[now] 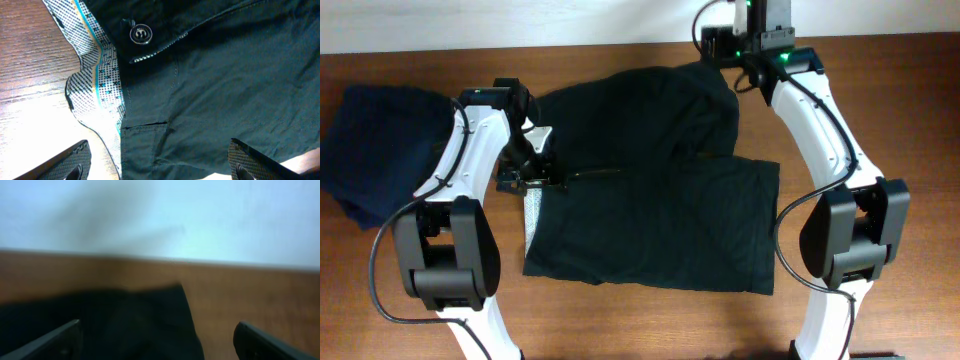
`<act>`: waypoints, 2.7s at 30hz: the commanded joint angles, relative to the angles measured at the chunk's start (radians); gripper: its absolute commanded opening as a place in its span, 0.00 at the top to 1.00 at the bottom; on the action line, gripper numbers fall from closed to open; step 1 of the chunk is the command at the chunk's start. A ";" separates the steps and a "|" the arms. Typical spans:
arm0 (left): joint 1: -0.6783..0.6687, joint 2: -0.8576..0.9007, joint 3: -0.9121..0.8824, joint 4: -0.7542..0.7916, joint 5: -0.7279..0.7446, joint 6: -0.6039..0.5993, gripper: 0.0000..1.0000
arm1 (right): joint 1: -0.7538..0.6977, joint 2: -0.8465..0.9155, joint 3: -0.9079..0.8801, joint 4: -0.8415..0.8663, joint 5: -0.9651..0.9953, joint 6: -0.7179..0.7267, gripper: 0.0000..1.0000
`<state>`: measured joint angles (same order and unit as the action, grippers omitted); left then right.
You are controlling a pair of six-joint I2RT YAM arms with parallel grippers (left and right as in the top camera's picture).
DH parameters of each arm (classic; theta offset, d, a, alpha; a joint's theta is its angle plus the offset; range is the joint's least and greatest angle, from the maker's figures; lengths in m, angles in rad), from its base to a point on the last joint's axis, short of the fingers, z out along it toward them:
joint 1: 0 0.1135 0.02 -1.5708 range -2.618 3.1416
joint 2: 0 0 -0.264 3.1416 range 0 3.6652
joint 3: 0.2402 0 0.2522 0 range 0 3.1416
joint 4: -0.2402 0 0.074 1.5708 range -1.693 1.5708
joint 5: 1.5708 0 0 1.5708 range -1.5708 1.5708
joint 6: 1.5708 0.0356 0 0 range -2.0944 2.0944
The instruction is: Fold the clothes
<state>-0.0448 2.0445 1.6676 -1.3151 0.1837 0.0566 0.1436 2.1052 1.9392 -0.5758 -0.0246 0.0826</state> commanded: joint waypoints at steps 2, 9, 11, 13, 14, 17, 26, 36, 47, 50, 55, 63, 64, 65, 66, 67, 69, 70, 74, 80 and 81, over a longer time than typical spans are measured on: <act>0.002 -0.003 0.018 0.001 0.011 0.005 0.13 | -0.039 -0.043 -0.003 -0.260 0.014 0.011 0.02; 0.002 -0.008 0.019 -0.010 -0.017 -0.004 0.07 | -0.130 -0.100 -0.003 -0.735 -0.001 0.083 0.01; 0.002 -0.022 0.019 -0.026 -0.021 -0.037 0.07 | -0.175 -0.104 -0.003 -0.851 -0.013 0.184 0.01; 0.002 -0.047 0.019 -0.038 -0.056 -0.086 0.07 | -0.225 -0.104 -0.004 -0.931 -0.078 0.212 0.01; 0.002 -0.062 0.019 -0.045 -0.074 -0.114 0.07 | -0.254 -0.106 -0.004 -0.956 -0.119 0.212 0.01; 0.002 -0.104 0.019 -0.076 -0.080 -0.167 0.07 | -0.309 -0.128 -0.006 -0.993 -0.164 0.211 0.01; 0.002 -0.243 -0.044 -0.104 -0.155 -0.360 0.07 | -0.380 -0.393 -0.245 -0.972 -0.257 0.190 0.01; 0.002 -0.530 -0.529 0.121 -0.137 -0.660 0.03 | -0.380 -0.775 -0.918 -0.742 -0.475 0.326 0.01; 0.002 -0.590 -0.871 0.392 -0.103 -0.787 0.27 | -0.379 -0.793 -1.231 -0.546 -0.573 0.398 0.02; 0.002 -0.590 -0.921 0.472 -0.106 -0.806 0.42 | -0.379 -0.793 -1.233 -0.529 -0.562 0.422 0.01; 0.002 -0.590 -1.018 0.620 -0.106 -0.827 0.43 | -0.379 -0.793 -1.233 -0.504 -0.562 0.431 0.01; 0.002 -0.590 -1.045 0.652 -0.127 -0.827 0.42 | -0.379 -0.792 -1.233 -0.497 -0.562 0.438 0.01; 0.002 -0.590 -1.045 0.653 -0.143 -0.827 0.50 | -0.379 -0.792 -1.233 -0.496 -0.556 0.457 0.01; 0.002 -0.590 -1.045 0.654 -0.161 -0.827 0.59 | -0.379 -0.792 -1.233 -0.494 -0.541 0.483 0.01; 0.002 -0.590 -1.045 0.653 -0.191 -0.827 0.81 | -0.379 -0.792 -1.234 -0.481 -0.513 0.522 0.02; 0.002 -0.590 -1.045 0.653 -0.192 -0.827 1.00 | -0.379 -0.792 -1.235 -0.477 -0.509 0.529 0.01; 0.002 -0.590 -1.045 0.653 -0.191 -0.827 1.00 | -0.379 -0.792 -1.236 -0.468 -0.509 0.529 0.01; 0.002 -0.590 -1.045 0.653 -0.191 -0.826 1.00 | -0.379 -0.792 -1.238 -0.463 -0.509 0.529 0.01; 0.002 -0.592 -1.021 0.633 -0.188 -0.745 1.00 | -0.379 -0.792 -1.261 -0.448 -0.505 0.563 0.01; 0.002 -0.594 -0.954 0.554 -0.190 -0.706 1.00 | -0.379 -0.792 -1.331 -0.373 -0.388 0.647 0.06; 0.002 -0.595 -0.943 0.542 -0.190 -0.706 1.00 | -0.379 -0.792 -1.343 -0.347 -0.371 0.660 0.06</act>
<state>-0.0483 1.4471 0.6796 -0.7475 0.0242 -0.6834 -0.2325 1.3228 0.6285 -0.9619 -0.4908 0.6754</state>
